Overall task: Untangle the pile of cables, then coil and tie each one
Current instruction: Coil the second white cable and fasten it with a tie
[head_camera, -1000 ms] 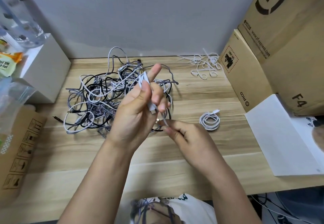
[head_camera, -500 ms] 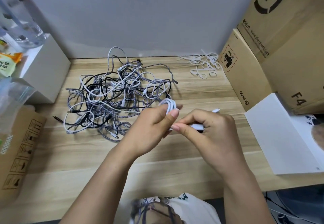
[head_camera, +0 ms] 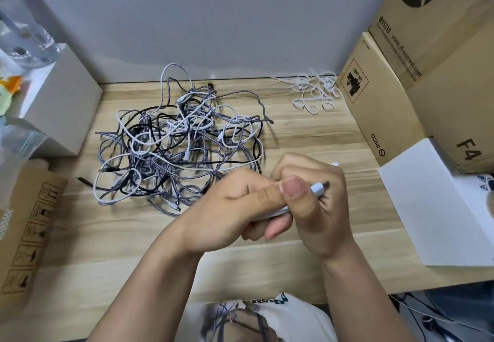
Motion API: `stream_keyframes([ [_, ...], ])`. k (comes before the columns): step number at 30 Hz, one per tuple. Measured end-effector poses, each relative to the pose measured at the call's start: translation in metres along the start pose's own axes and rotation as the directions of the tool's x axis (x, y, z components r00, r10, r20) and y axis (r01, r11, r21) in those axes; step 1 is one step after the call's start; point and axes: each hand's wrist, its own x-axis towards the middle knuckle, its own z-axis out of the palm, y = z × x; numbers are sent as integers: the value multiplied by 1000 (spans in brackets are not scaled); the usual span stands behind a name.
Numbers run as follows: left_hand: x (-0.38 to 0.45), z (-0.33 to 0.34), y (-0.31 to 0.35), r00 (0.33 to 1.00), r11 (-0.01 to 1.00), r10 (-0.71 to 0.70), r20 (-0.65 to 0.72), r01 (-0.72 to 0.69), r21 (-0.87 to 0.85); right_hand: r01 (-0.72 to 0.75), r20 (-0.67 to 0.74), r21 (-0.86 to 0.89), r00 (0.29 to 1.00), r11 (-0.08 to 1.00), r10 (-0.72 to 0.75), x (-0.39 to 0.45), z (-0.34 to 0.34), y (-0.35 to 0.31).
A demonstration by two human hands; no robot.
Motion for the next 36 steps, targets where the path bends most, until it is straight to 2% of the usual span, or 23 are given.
stream_keyframes([
  [2,7,2,1,997,1000,9,-79,-7,24,53,-155,-55,986,997,-61,4,5,2],
  [3,11,5,0,987,999,31,-161,-23,48,55,-246,-92,966,994,-76,7,7,4],
  [5,22,6,-7,918,990,132,-375,-104,93,52,-393,-148,913,988,-107,15,14,10],
  [7,31,8,-13,808,970,239,-539,-179,162,87,-457,-236,869,968,-190,22,21,13],
  [9,40,1,-17,765,971,240,-598,-200,134,96,-443,-267,872,959,-210,32,23,21],
  [11,44,-9,-17,823,991,89,-561,-132,-37,8,-412,-201,906,980,-92,41,19,28],
  [12,47,-16,-19,874,987,13,-485,-87,-132,-73,-382,-132,924,989,17,47,16,33],
  [14,51,-28,-24,950,979,-5,-311,-58,-194,-210,-286,2,937,978,202,59,9,48],
  [16,56,-37,-30,972,985,26,-235,-65,-161,-247,-158,31,956,969,249,70,3,62],
  [18,63,-43,-37,964,983,6,-267,-54,-174,-269,-23,108,962,957,273,84,-2,78],
  [19,68,-48,-41,955,978,-9,-297,-52,-200,-313,-8,161,948,936,318,95,-6,90],
  [21,75,-56,-46,934,969,-40,-356,-50,-242,-442,-122,193,875,876,468,115,-18,126],
  [24,83,-70,-58,906,967,-88,-413,-21,-254,-634,-365,-25,725,773,583,141,-41,195],
  [27,87,-79,-65,902,970,-114,-416,10,-245,-806,-491,-291,588,515,643,153,-65,246],
  [29,89,-83,-69,895,968,-129,-428,20,-249,-847,-513,-435,512,306,689,157,-78,264],
  [30,89,-85,-70,891,968,-138,-433,28,-251,-845,-517,-484,487,229,704,158,-82,271],
  [32,90,-89,-74,879,969,-157,-450,49,-241,-824,-518,-546,473,150,712,161,-87,281],
  [36,90,-92,-74,870,971,-137,-473,22,-239,-784,-521,-609,508,118,686,159,-89,292],
])
